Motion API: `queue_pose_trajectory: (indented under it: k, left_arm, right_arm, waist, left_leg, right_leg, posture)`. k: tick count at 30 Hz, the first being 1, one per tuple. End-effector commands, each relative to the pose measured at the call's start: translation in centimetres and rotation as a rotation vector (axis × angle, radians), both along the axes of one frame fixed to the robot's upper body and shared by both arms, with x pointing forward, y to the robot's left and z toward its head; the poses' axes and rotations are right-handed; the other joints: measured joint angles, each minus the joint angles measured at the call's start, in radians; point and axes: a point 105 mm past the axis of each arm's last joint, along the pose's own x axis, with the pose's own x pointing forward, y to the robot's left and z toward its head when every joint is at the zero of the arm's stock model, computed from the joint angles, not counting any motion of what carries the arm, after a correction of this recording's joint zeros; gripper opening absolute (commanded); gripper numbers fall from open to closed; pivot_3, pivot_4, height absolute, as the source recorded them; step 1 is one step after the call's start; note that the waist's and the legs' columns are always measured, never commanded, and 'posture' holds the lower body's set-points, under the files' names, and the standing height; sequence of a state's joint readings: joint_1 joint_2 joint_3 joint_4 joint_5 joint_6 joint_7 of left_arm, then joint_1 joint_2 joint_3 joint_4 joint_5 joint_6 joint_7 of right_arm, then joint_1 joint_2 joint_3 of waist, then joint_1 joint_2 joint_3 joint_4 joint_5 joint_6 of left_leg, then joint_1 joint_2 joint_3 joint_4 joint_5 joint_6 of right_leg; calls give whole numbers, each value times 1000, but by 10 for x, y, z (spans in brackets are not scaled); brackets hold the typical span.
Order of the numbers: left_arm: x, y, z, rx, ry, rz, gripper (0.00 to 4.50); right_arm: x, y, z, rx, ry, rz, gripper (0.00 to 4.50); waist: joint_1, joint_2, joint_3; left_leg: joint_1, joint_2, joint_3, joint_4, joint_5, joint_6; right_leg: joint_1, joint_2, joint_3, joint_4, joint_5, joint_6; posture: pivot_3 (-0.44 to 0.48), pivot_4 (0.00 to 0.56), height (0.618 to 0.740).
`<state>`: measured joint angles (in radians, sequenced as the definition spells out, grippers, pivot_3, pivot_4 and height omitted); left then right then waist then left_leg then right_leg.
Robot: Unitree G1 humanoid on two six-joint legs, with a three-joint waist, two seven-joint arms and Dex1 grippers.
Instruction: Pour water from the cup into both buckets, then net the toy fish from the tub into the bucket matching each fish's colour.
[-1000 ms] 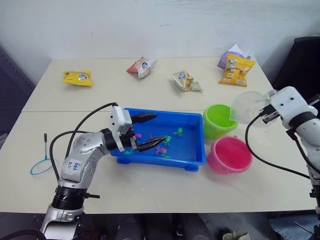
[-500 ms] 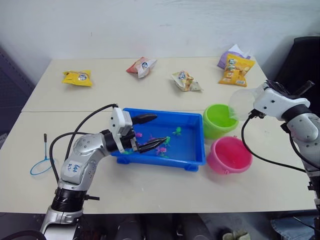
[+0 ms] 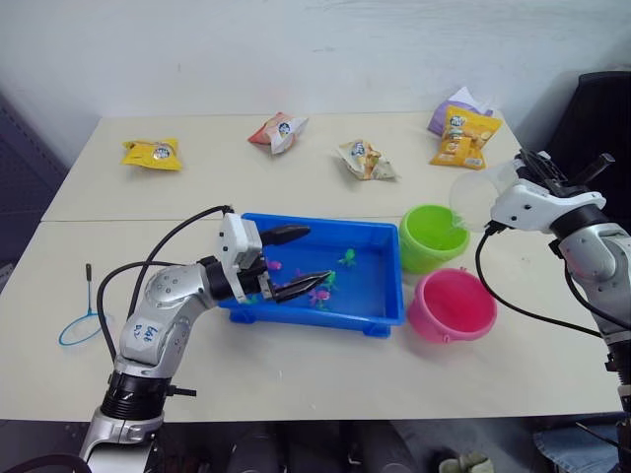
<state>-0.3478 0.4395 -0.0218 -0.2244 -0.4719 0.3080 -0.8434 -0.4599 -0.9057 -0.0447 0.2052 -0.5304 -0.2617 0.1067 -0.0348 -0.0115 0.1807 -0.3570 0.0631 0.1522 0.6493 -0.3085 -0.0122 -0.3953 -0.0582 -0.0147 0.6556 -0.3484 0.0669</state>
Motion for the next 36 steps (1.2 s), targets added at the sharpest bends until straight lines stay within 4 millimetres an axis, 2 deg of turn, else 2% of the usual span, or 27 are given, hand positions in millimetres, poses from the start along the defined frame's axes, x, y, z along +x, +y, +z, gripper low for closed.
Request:
queue_pose_trajectory:
  k: [1, 7, 15, 19, 25, 27, 32, 34, 36]
  left_arm:
    - [-6, -2, 9, 3, -55, -2, 4500]
    - [-8, -1, 7, 1, -51, 2, 4500]
    - [-8, -3, 9, 2, -69, 4, 4500]
    - [-6, -3, 10, 5, -78, 10, 4500]
    - [-5, -4, 10, 7, -80, 2, 4500]
    - [-6, -6, 11, 1, -77, -6, 4500]
    - [-9, -9, 12, -11, -72, -38, 4500]
    - [-10, -10, 13, -23, -66, -55, 4500]
    - [-13, -11, 14, -24, -60, -74, 4500]
  right_arm:
    - [-8, 0, 19, -53, -88, 13, 31]
    - [-10, 3, 17, -96, -103, 18, 31]
    - [-12, 3, 14, -67, -144, 21, 31]
    - [-13, -10, 11, 110, -144, -3, 31]
    - [-21, -16, 17, 211, -165, 21, 31]
    - [-25, -24, 20, 336, -165, 38, 31]
    - [-35, -49, 12, 748, -93, 100, 31]
    - [-39, -64, -4, 1012, -15, 111, 31]
    - [-46, -73, -12, 1172, 3, 122, 31]
  waist:
    - [1, 0, 0]
    - [0, 0, 0]
    - [0, 0, 0]
    - [0, 0, 0]
    - [1, 0, 0]
    - [1, 0, 0]
    - [4, 0, 0]
    - [5, 0, 0]
    - [6, 0, 0]
  left_leg:
    - [0, 0, 0, 0, 0, 0]
    - [0, 0, 0, 0, 0, 0]
    - [0, 0, 0, 0, 0, 0]
    - [0, 0, 0, 0, 0, 0]
    - [0, 0, 1, 0, 0, 0]
    - [0, 0, 1, 0, 0, 0]
    - [0, 0, 1, 0, 0, 0]
    - [0, 0, 0, 0, 0, 0]
    - [0, 1, 0, 0, 0, 0]
  right_leg:
    - [0, 0, 0, 0, 0, 0]
    - [0, 0, 0, 0, 0, 0]
    - [0, 0, 0, 1, 0, 0]
    - [0, 0, 0, 1, 0, 0]
    - [0, 0, 1, 1, 0, 0]
    - [0, 0, 1, 1, 0, 0]
    - [0, 1, 1, 1, 0, 0]
    - [0, 1, 1, 1, 0, 0]
    - [1, 1, 1, 1, 0, 0]
  posture:
    - [0, 150, 739]
    - [0, 150, 739]
    - [0, 150, 739]
    - [0, 150, 739]
    - [0, 150, 739]
    - [0, 150, 739]
    - [0, 150, 739]
    - [0, 150, 739]
    - [0, 150, 739]
